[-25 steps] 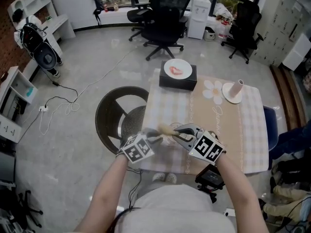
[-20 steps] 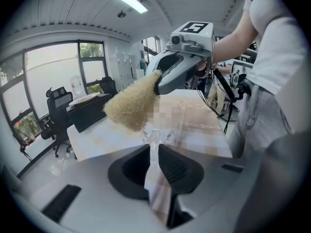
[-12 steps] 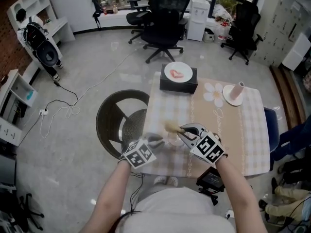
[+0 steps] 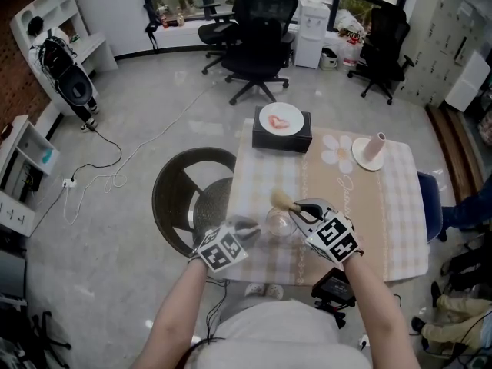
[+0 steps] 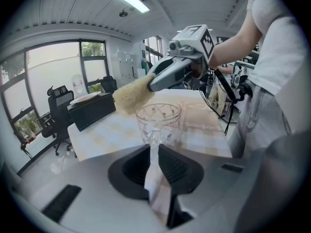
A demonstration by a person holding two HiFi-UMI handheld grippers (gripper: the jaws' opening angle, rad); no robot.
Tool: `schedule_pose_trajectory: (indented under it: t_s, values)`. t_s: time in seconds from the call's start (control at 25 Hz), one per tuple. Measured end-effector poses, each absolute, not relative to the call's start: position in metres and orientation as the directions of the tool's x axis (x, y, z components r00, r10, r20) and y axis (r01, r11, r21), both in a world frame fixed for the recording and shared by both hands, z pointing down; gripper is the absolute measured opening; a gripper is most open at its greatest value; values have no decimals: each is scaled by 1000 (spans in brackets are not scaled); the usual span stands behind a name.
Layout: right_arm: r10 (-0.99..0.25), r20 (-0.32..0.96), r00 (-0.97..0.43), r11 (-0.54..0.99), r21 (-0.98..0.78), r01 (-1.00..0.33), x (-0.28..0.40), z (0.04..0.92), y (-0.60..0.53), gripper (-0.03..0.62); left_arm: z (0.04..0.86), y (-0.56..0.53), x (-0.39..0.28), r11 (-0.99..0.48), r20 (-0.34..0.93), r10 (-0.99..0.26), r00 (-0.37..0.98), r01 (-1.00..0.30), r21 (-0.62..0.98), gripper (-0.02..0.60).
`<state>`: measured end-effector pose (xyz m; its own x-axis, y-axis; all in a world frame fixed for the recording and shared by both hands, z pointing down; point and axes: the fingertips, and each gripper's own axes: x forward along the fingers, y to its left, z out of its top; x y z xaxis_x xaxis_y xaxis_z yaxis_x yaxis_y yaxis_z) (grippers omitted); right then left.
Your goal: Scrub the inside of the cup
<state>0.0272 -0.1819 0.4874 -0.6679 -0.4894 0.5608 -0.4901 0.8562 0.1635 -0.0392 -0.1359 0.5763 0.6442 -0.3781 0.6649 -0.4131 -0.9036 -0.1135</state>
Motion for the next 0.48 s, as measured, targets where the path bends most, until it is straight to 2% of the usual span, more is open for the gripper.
schedule_pose_trajectory:
  t_s: [0.28, 0.48]
  values:
    - [-544, 493, -679, 818, 130, -561, 41, 474, -186, 52, 576, -136, -40, -905, 661, -375, 650, -413, -107, 57]
    - [-481, 504, -718, 865, 137, -483, 43, 479, -178, 51, 576, -137, -40, -908, 663, -369, 652, -406, -106, 57]
